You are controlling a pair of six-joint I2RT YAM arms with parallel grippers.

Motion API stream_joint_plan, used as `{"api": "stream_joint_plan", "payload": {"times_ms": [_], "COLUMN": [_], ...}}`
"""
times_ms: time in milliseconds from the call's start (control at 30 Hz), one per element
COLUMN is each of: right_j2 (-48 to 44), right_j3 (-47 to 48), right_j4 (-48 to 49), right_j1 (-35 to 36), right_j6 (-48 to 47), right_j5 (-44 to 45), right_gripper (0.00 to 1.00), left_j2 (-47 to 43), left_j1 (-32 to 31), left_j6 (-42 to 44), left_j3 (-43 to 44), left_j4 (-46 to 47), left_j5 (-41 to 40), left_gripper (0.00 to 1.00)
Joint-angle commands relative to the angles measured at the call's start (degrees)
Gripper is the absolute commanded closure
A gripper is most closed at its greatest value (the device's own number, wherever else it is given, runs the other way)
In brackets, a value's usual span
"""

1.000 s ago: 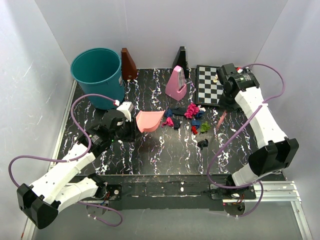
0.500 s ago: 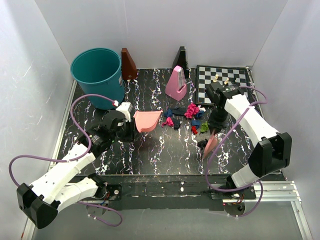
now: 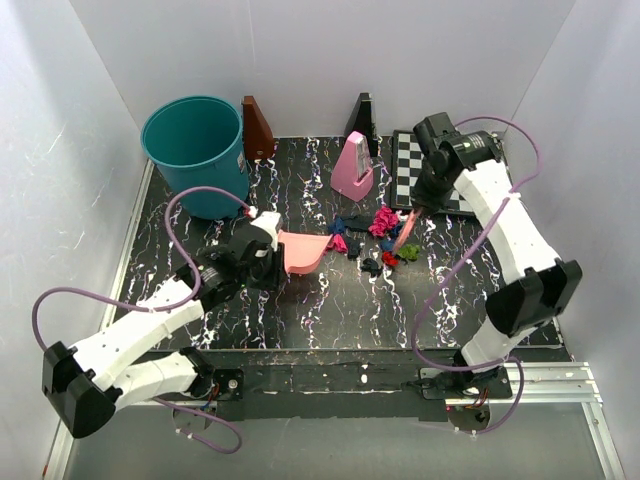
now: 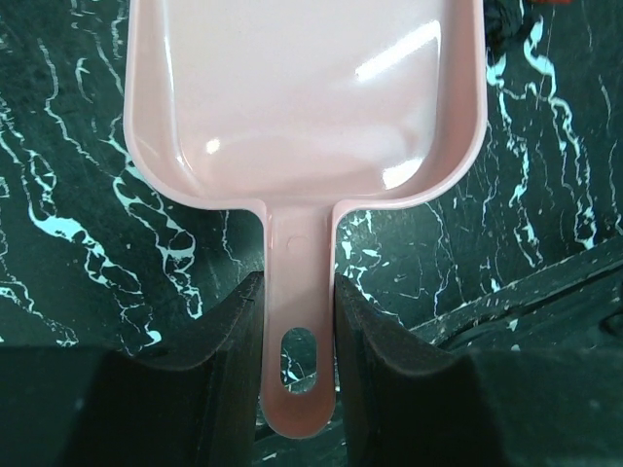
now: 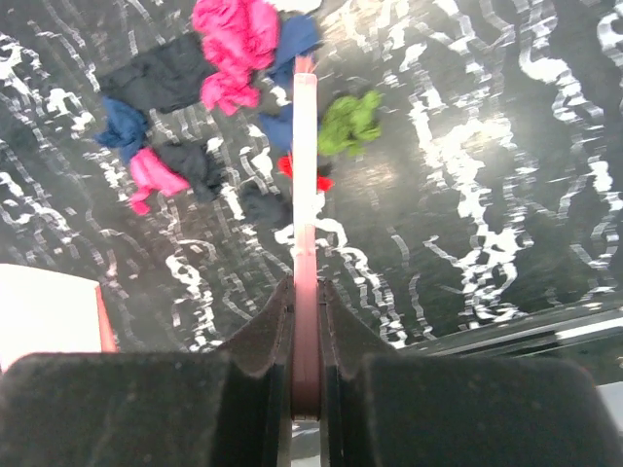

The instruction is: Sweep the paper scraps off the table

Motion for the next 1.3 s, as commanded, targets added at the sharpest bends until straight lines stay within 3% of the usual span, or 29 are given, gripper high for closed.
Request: {"api": "stream_joint_plan", "payload": {"times_ms": [0,133,200,400,700,767,867,967,1033,1267], "right_j2": [-9.9,-18.6,-19.5,-10.8,2.2,3.9,5.2,3.2,-0.2,-1.9], "right_j3": [-5.6,-19.8,-22.6,-16.0,-14.2,-13.7,-11.0,-8.8,-8.9,-5.5], "right_j4": [0.5,16.4,19.9,15.8,18.2,19.2,18.0,17.5,18.9,16.4], "right_j1": [0.0,0.1,0.1,0.1,5.8,7.9,10.1,10.8,10.8,10.8], "right_j6": [-9.0,-28.6,-35.0,-44.1,-54.6,-56.1,-56.8,-56.9,-56.7,-58.3], "right_j5": [11.5,9.3,9.1,13.7,14.6,11.3,-1.9,-16.4,-19.4,-2.6], "right_gripper": [0.99,0.99,0.99,0.99,0.99,0.99,0.99,0.99,0.99,0.99], "left_j2": [3.1,7.8,9.6,11.8,19.3,20.9,22.4,23.3,24.0,24.2], "left_j1": [-5.4,-13.7,-17.7,-23.9,-24.6,-24.6,-24.6,-24.4,-24.1,-21.4], "left_j6": [2.9,8.2,10.4,13.8,14.3,13.3,12.5,12.4,12.4,10.2], "left_j3": [3.3,4.8,5.2,4.5,5.9,6.9,7.8,8.8,9.4,9.5], "left_j4": [0.2,0.9,0.9,-0.1,0.2,0.3,0.8,1.1,1.0,0.3], "left_j5": [-4.1,-5.5,-6.9,-8.0,-4.6,-4.1,-3.1,-2.4,-2.4,-1.7], "left_gripper": [1.0,1.0,1.0,1.0,1.0,1.0,1.0,1.0,1.0,1.0]}}
